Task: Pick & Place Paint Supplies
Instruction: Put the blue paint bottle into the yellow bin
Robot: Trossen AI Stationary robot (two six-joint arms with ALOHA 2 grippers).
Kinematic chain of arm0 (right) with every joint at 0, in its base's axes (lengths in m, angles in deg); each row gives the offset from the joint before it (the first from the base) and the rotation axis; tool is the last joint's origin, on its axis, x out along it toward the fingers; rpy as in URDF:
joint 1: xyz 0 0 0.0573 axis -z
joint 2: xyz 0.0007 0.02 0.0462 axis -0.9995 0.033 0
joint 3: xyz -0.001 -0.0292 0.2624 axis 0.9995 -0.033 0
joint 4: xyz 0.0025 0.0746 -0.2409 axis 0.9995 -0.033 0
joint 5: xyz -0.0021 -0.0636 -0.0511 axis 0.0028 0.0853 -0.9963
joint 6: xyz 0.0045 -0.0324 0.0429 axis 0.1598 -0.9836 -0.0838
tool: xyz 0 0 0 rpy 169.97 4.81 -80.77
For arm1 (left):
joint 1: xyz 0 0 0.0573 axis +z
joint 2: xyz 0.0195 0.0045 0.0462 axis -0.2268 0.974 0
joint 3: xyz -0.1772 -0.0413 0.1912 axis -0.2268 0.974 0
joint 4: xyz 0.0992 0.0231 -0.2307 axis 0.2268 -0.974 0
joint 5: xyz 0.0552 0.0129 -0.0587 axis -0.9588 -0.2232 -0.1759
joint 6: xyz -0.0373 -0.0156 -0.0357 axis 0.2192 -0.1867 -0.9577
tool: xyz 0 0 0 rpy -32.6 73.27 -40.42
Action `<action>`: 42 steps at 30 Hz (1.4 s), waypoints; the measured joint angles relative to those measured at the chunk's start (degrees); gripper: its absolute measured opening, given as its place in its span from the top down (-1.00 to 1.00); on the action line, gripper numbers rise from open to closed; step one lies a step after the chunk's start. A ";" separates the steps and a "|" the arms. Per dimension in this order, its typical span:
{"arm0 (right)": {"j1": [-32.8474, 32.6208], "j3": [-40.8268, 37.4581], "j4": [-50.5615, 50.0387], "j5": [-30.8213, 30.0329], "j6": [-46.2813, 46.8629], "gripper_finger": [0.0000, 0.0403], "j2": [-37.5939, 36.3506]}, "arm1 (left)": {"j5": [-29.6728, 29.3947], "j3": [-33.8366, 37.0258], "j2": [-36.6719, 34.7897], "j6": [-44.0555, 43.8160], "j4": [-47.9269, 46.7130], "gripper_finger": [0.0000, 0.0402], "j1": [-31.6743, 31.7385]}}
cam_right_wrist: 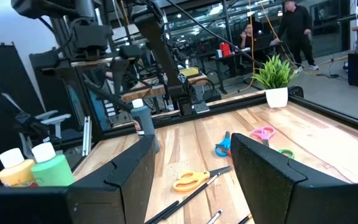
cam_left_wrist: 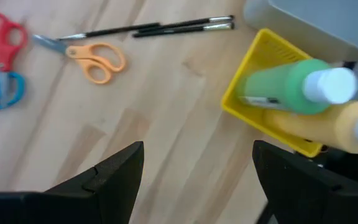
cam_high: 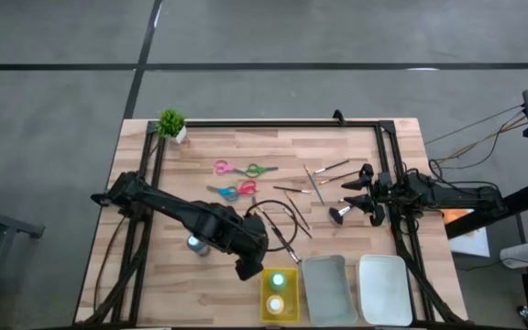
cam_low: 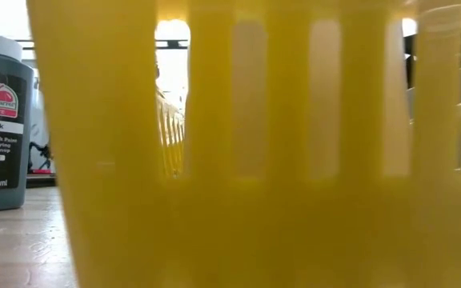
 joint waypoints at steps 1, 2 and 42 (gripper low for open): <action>0.02 0.02 0.00 -0.02 0.00 -0.03 0.00 | -1.02 0.26 -0.44 0.02 -0.62 -0.51 -0.01; 0.02 0.01 0.00 -0.01 0.00 -0.03 0.00 | -2.03 0.61 -0.91 0.07 -1.16 -0.51 0.01; 0.01 0.00 0.00 -0.02 0.00 -0.03 0.00 | 5.06 40.47 -32.07 -28.64 2.45 -0.51 0.12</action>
